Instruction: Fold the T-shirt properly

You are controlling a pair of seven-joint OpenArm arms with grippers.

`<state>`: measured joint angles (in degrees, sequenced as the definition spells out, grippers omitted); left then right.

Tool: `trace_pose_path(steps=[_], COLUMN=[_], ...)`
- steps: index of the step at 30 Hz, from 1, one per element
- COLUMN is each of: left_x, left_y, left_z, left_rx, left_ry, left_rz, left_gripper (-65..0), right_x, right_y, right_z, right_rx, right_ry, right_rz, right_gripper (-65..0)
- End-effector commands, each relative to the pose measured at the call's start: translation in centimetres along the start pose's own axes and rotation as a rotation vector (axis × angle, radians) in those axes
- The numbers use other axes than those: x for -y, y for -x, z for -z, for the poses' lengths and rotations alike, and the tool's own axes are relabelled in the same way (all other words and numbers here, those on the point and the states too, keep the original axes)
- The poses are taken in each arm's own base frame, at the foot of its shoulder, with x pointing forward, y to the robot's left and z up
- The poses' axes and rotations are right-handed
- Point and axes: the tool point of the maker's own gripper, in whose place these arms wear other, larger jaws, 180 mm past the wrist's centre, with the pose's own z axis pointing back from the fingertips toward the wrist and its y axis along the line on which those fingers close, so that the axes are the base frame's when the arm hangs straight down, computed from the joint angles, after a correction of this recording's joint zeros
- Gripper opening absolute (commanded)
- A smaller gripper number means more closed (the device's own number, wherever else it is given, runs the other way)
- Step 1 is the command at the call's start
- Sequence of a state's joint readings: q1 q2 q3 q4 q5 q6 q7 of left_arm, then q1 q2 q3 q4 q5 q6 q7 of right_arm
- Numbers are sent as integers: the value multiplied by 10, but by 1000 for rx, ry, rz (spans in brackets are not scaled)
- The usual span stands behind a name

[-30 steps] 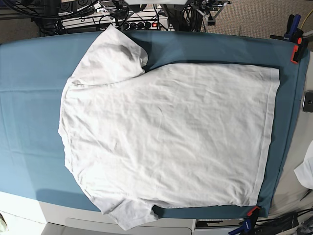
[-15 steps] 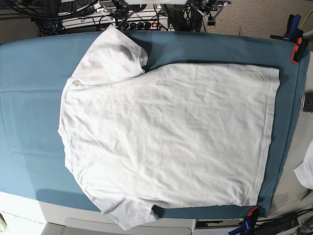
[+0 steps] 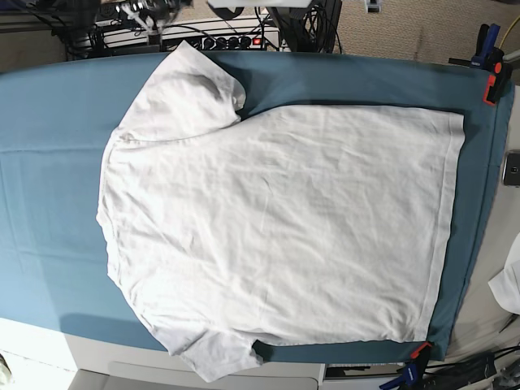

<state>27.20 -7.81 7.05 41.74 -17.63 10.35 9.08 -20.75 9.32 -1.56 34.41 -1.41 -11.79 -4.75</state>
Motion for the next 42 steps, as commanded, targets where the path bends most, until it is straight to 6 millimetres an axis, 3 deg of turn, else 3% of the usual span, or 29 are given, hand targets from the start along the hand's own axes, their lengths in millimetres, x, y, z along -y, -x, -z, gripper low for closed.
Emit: trace_pose_path(steps=[1,6,10,13,17,24,27,30,32,34,38,42], left_x=[-5,2,0,-5,-10,-16,-17,-23,-23,-23,-24,-29], left_y=[8,17,3,-15,-42,-105,-134,-155,-163,-168,-176,-177], left_z=[-9,-68,-128,-171,-219,-272,-285,-288,-287,-287,-288,-286], left_rx=[10,128,239,319,376,521,610,659,668,676,696,689], left_ry=[1,118,175,210,263,274,271,237,229,223,208,165], left_rz=[9,59,121,186,295,416,430,436,440,440,452,494], left_gripper=[-650,-650,-650,-650,-650,-650,-650,-650,-650,-650,-650,-650], right_x=[15,37,59,77,116,205,236,255,257,245,193,139], right_y=[6,25,13,-14,-65,-162,-180,-181,-181,-187,-211,-233], right_z=[-4,-41,-86,-124,-168,-240,-246,-238,-225,-207,-178,-190], right_rx=[15,86,206,311,422,697,740,755,755,746,716,758], right_ry=[16,-43,-60,-50,-2,103,105,97,61,-45,-405,-776], right_rz=[-17,-25,-77,-71,74,380,582,780,892,970,1127,1155], right_gripper=[-650,-650,-650,-650,-650,-650,-650,-650,-650,-650,-650,-650])
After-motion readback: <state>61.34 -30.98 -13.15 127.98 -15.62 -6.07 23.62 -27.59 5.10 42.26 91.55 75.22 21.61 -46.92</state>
